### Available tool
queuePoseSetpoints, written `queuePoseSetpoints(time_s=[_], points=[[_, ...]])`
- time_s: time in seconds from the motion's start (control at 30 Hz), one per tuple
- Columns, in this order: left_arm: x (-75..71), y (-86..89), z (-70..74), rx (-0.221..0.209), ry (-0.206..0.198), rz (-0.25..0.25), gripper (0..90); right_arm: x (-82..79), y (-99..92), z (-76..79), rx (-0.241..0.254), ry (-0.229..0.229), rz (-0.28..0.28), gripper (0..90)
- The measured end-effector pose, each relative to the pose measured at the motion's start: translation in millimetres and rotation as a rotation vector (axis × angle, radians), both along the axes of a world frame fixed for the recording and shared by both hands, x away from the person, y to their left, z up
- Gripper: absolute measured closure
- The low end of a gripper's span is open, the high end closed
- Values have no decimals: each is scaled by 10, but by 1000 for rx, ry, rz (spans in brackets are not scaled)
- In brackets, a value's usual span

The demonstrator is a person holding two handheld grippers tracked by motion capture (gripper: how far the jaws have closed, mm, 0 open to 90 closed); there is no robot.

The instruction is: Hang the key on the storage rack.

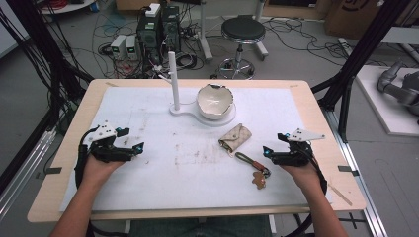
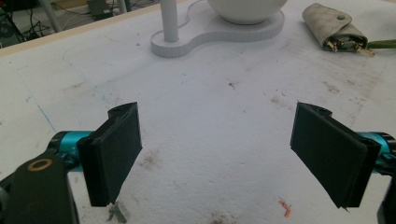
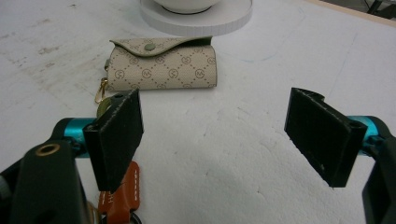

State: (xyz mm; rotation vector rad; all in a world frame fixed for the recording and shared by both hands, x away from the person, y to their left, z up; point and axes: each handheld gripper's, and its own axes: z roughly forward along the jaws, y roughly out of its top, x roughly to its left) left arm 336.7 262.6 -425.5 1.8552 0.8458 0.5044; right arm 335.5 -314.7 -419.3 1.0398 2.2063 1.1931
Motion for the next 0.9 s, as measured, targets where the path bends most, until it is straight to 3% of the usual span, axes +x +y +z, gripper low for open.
queuePoseSetpoints(time_s=[0.53, 0.9], points=[[6, -1, -16, -7, -10, -4, 163, -56, 35, 17, -8, 2, 34, 198], [9, -3, -20, -2, -10, -4, 163, -97, 117, -28, -40, 25, 91, 198]])
